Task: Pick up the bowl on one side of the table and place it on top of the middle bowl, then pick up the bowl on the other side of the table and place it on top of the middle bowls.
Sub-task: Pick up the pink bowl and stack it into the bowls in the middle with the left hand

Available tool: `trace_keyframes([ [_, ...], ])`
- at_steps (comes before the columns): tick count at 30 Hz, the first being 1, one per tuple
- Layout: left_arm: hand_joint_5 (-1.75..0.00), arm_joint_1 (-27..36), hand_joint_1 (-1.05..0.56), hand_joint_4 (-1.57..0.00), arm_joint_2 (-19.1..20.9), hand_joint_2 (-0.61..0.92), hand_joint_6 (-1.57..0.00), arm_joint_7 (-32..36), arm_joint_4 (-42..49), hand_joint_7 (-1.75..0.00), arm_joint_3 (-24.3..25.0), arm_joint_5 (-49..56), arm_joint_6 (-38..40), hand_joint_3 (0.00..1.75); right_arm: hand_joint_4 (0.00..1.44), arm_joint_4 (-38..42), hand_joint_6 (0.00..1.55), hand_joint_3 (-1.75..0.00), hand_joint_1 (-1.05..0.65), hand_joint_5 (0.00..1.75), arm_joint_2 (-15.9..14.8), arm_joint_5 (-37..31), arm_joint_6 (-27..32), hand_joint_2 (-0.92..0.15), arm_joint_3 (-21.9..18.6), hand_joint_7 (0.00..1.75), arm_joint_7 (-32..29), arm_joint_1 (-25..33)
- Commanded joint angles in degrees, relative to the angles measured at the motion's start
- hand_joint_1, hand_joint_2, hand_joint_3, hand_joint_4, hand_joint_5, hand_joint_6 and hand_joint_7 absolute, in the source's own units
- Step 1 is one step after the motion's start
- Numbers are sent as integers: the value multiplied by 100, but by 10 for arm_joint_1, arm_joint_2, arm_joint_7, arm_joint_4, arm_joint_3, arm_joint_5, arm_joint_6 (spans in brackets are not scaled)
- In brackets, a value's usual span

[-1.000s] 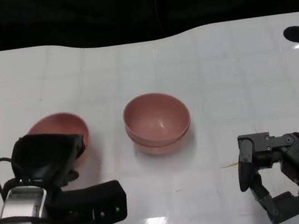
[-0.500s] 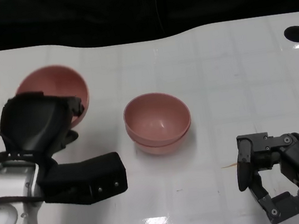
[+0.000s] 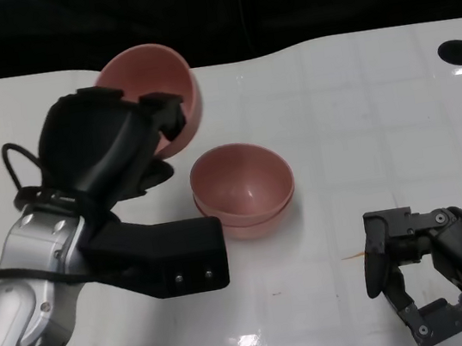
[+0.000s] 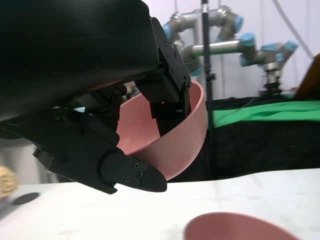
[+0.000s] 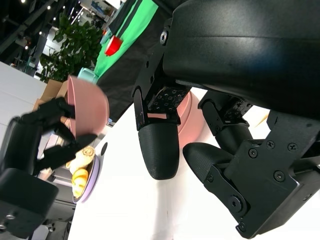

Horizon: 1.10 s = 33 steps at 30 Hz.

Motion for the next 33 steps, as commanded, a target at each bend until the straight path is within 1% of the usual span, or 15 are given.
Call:
trace_keyframes([
  [1, -175, -26, -26, -90, -2, 76, -90, -5, 23, -98, -11, -14, -40, 37, 92, 6, 85, -160, -7, 175, -8, 5, -9, -22, -4, 149, 5, -3],
  [2, -174, -32, -28, -88, -2, 80, -97, -10, 27, -70, -15, -13, -47, 29, 92, 6, 85, -161, -7, 175, -7, 7, -8, -22, -4, 149, 7, -2],
  [3, -174, -36, -29, -87, -3, 83, -103, -16, 31, -53, -18, -13, -52, 23, 92, 6, 85, -161, -7, 175, -7, 7, -7, -22, -4, 149, 7, -2],
  [5, -173, -45, -31, -86, -4, 87, -113, -30, 38, -40, -26, -14, -63, 17, 92, 10, 85, -161, -6, 175, -8, 4, -10, -23, -3, 149, 7, -3],
  [11, -174, -48, -32, -84, -5, 89, -115, -36, 43, -38, -25, -13, -71, 14, 91, 12, 85, -161, -5, 175, -8, 2, -13, -23, -3, 150, 7, -3],
  [12, -173, -46, -32, -84, -13, 90, -115, -47, 44, -39, -35, -17, -75, 13, 91, 14, 84, -161, -5, 175, -9, 2, -13, -23, -3, 149, 8, -4],
  [15, -167, -41, -35, -83, -26, 92, -113, -68, 46, -49, -53, -23, -81, 10, 91, 17, 84, -161, -6, 175, -10, 1, -14, -23, -2, 149, 10, -6],
  [17, -161, -37, -31, -86, -27, 92, -105, -75, 46, -74, -56, -23, -83, 10, 91, 18, 84, -161, -6, 175, -9, 0, -16, -23, -2, 149, 10, -6],
  [19, -160, -36, -30, -87, -28, 92, -103, -78, 46, -80, -56, -23, -84, 11, 91, 19, 84, -161, -6, 175, -9, 0, -18, -23, -2, 149, 10, -6],
  [22, -159, -27, -28, -87, -24, 92, -101, -100, 55, -84, -62, -34, -95, 11, 91, 18, 84, -160, -6, 175, -11, -3, -17, -23, -1, 149, 12, -8],
  [23, -157, -25, -30, -88, -22, 90, -102, -103, 59, -71, -65, -34, -98, 8, 91, 17, 84, -160, -6, 175, -12, -3, -16, -22, 0, 149, 13, -8],
  [24, -157, -22, -32, -89, -19, 91, -106, -92, 71, -53, -72, -23, -105, 4, 91, 16, 84, -161, -6, 175, -11, -3, -15, -22, 0, 149, 13, -6],
  [26, -163, -18, -34, -89, -17, 92, -112, -74, 90, -35, -80, -7, -113, 3, 91, 16, 84, -161, -7, 175, -11, -3, -16, -22, 0, 149, 13, -5],
  [28, -164, -15, -33, -89, -19, 92, -115, -59, 103, -29, -82, 1, -114, 4, 92, 19, 84, -161, -7, 175, -12, -4, -21, -22, -1, 149, 12, -6],
  [33, -158, -9, -32, -89, -24, 92, -117, -32, 113, -29, -79, 11, -109, 5, 91, 21, 84, -161, -7, 175, -14, -6, -23, -21, -1, 150, 13, -7],
])
